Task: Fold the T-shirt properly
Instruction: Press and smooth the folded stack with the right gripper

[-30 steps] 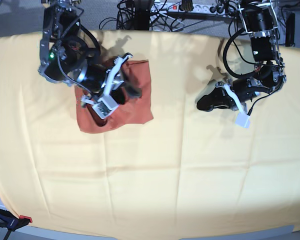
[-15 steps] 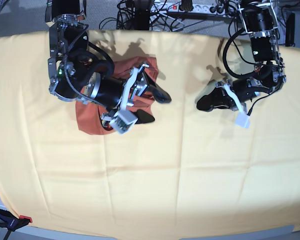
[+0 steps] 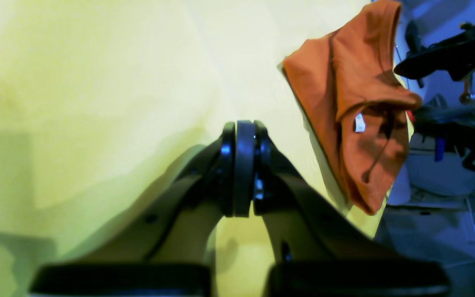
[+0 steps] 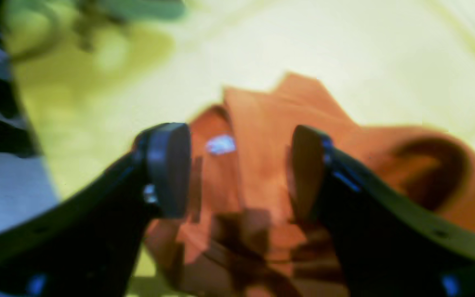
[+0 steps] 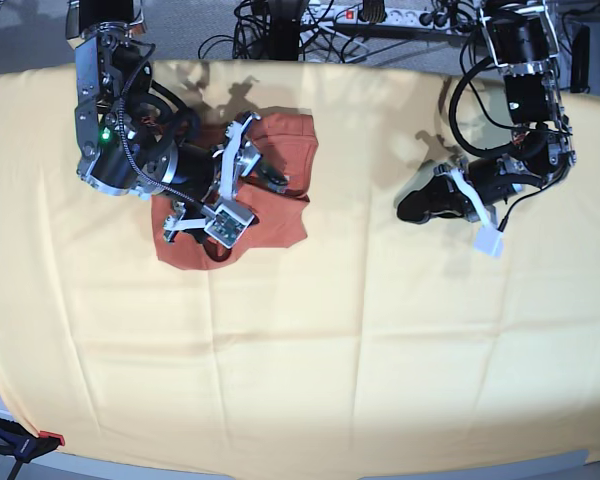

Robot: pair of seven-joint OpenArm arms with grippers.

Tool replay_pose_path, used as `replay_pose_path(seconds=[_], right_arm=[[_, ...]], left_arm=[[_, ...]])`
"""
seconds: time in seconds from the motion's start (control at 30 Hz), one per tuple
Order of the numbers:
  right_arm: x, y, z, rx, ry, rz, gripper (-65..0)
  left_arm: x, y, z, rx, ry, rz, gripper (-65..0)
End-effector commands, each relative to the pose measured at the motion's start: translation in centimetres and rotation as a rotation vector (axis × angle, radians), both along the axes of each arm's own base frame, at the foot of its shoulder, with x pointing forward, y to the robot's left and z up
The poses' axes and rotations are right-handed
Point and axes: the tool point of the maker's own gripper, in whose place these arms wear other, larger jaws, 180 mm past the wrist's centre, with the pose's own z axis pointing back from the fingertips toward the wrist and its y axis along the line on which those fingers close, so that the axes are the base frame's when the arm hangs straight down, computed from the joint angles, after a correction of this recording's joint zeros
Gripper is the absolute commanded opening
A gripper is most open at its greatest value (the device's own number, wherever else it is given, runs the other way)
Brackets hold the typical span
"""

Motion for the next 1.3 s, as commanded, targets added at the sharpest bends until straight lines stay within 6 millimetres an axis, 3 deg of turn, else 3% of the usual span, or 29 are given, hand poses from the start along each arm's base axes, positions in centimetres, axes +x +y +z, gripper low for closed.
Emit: replay_pose_path(seconds=[0.0,0.2,0.37,0.57,0.73,0.8,0.97,1.27], right_arm=[[0.8,-0.2,1.4,0.013,-0.061,0.005,-32.2],[0.9,-1.7,0.0,-0.044,-0.043,-0.004,-41.0],[0.7,-1.6,-0.8,-0.028,-0.005,-0.003,-40.8],[0.2,-0.9,-0.4,0.029,0.017,0.016,-23.5],[-0.7,-0.6,-1.4,0.009,0.041,0.031,-24.0],[-1.2,-0.6,-2.2,-0.024,0.050,0.035,-30.7],[-0.9,-0.5,-2.0,-0.027,0.029,0.036,-61.1],[0.8,1.6,1.1,0.098,-0.066,0.036,-63.9]], left_arm=[[0.9,0.3,1.6,-0.016,-0.058,0.004,-62.4],[1.0,0.3,1.7,-0.018,-0.061,0.007,-62.4],[1.0,0.3,1.7,-0.020,-0.062,0.007,-62.4],[1.0,0.3,1.7,-0.019,-0.061,0.007,-62.4],[1.0,0.3,1.8,-0.023,-0.065,0.009,-62.4],[1.0,0.2,1.8,-0.023,-0.064,0.009,-62.4],[1.1,0.3,1.9,-0.026,-0.069,0.013,-62.4],[1.1,0.3,1.9,-0.026,-0.068,0.013,-62.4]])
